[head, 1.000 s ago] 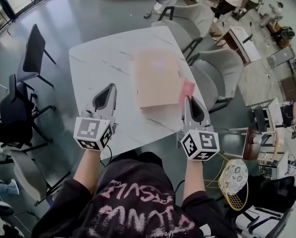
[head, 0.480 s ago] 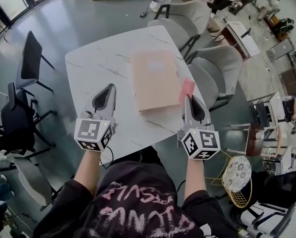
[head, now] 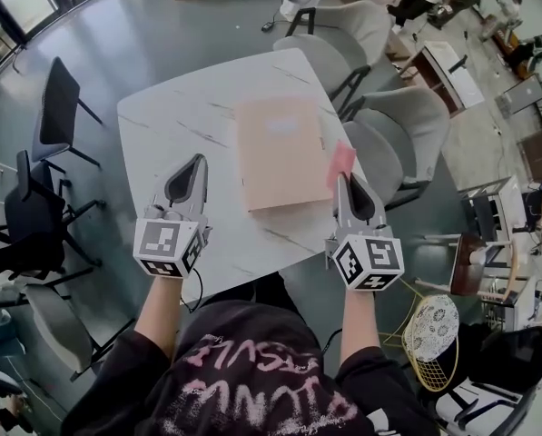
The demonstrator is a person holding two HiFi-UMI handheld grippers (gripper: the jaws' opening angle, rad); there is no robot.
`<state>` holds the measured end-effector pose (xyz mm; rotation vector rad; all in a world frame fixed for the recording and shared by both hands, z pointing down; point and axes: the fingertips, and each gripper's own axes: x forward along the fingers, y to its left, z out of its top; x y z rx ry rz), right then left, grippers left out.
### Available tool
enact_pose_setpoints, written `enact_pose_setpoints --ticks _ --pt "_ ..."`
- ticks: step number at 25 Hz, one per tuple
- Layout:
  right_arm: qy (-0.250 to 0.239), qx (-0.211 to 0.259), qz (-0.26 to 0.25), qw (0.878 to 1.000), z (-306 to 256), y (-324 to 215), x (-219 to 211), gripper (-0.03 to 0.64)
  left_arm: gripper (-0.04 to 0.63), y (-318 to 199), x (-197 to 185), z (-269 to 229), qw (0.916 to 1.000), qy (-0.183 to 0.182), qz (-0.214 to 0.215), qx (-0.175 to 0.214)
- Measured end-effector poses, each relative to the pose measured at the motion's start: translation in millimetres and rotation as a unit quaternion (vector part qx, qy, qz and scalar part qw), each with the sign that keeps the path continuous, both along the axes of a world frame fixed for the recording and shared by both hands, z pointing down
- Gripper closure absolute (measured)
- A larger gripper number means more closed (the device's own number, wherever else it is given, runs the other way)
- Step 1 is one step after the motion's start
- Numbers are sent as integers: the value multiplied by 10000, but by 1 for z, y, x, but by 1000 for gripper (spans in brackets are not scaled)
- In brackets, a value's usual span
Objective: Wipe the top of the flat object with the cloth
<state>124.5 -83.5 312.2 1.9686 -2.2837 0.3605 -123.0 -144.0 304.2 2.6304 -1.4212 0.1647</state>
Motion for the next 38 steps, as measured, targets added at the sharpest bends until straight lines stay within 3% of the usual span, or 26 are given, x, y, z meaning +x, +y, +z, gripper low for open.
enact_pose_setpoints --ticks 20,38 --pt "-54 -118 -368 9992 12 -42 4 571 594 -35 9 0 9996 -83 -259 55" --pt "-158 -524 -555 9970 52 -67 5 571 594 -54 21 40 9990 -111 -262 -354"
